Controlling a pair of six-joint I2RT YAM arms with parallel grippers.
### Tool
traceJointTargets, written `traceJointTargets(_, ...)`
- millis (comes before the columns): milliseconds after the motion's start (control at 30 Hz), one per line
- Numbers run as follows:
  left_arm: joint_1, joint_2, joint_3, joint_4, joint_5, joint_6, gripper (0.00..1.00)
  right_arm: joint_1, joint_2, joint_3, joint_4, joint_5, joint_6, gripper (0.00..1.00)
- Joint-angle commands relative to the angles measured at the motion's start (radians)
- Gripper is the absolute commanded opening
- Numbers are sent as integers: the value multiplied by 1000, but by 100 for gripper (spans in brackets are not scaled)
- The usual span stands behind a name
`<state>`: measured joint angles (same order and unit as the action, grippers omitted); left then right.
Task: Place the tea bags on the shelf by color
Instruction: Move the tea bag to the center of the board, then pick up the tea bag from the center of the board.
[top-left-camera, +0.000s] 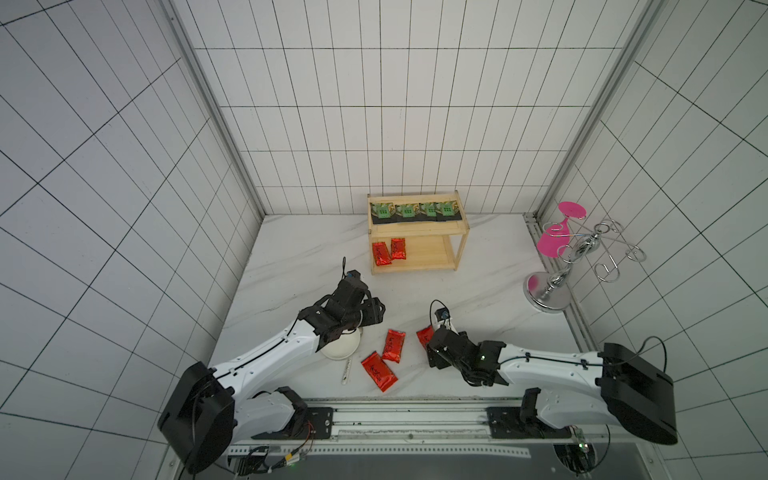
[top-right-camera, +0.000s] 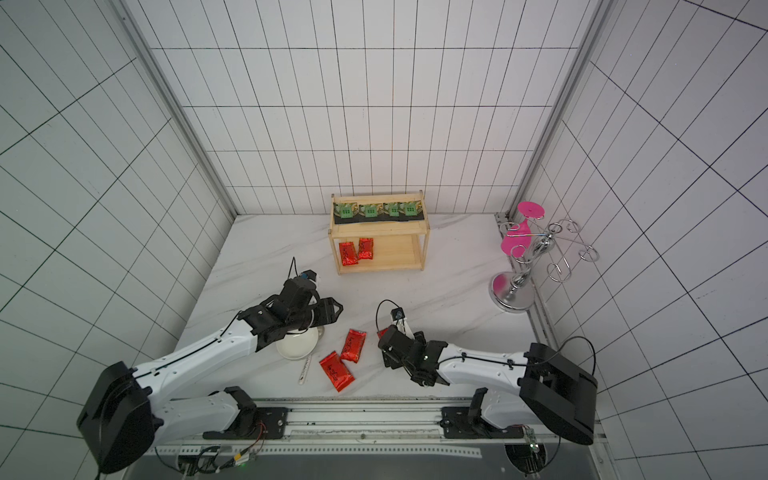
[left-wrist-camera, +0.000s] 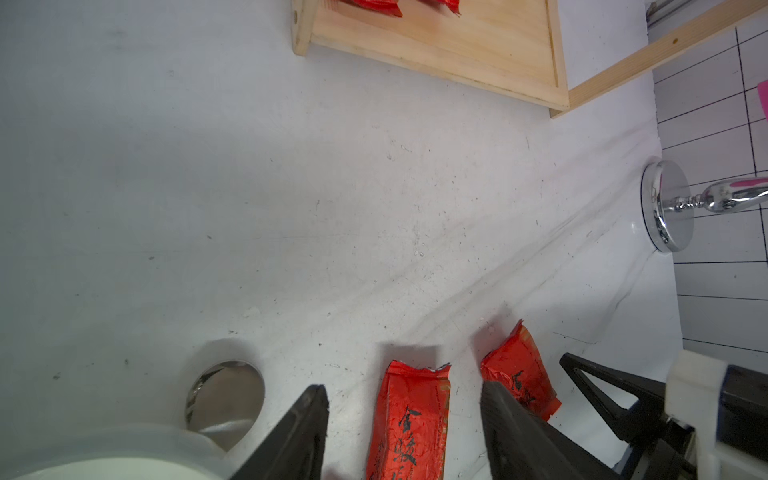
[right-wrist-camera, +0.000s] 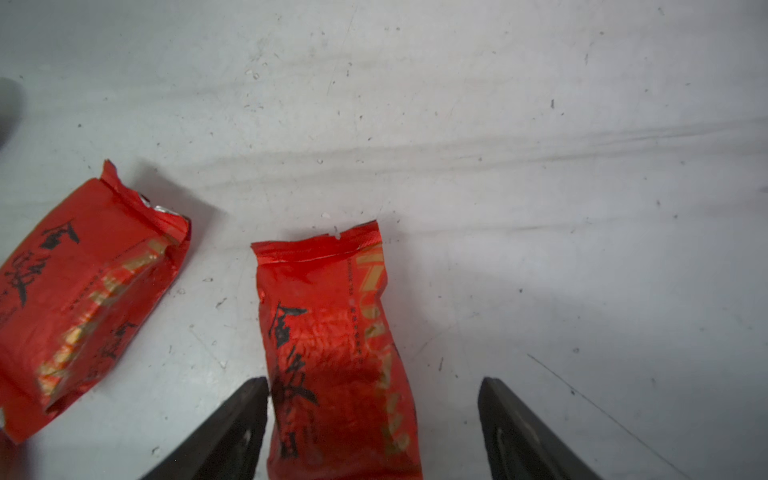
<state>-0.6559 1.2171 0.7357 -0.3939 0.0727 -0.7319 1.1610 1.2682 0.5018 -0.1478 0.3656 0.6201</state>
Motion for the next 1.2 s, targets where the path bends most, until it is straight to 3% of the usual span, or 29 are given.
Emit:
traceJointTargets(0,-36,52,50,61,70,39,62,-44,-35,-26,14,-30,-57,82)
traceJointTargets(133,-95,151,106,90,144,101,60,-69,-186,-62,24,-96,-78,80)
traceJointTargets(267,-126,278,160,150,300,145,58,-69,-365,-146,125,-204,-58,67)
traceJointTargets(433,-136,417,215,198,369,126,52,-71,-399,-207,186,-256,-42,40)
traceJointTargets(600,-145,469,230,203,366,123,47,-73,-367,-246,242,-265,-16,26)
traceJointTargets(1167,-151,502,142,275,352,120,47,-116,-334,-345,328,-281,42,18)
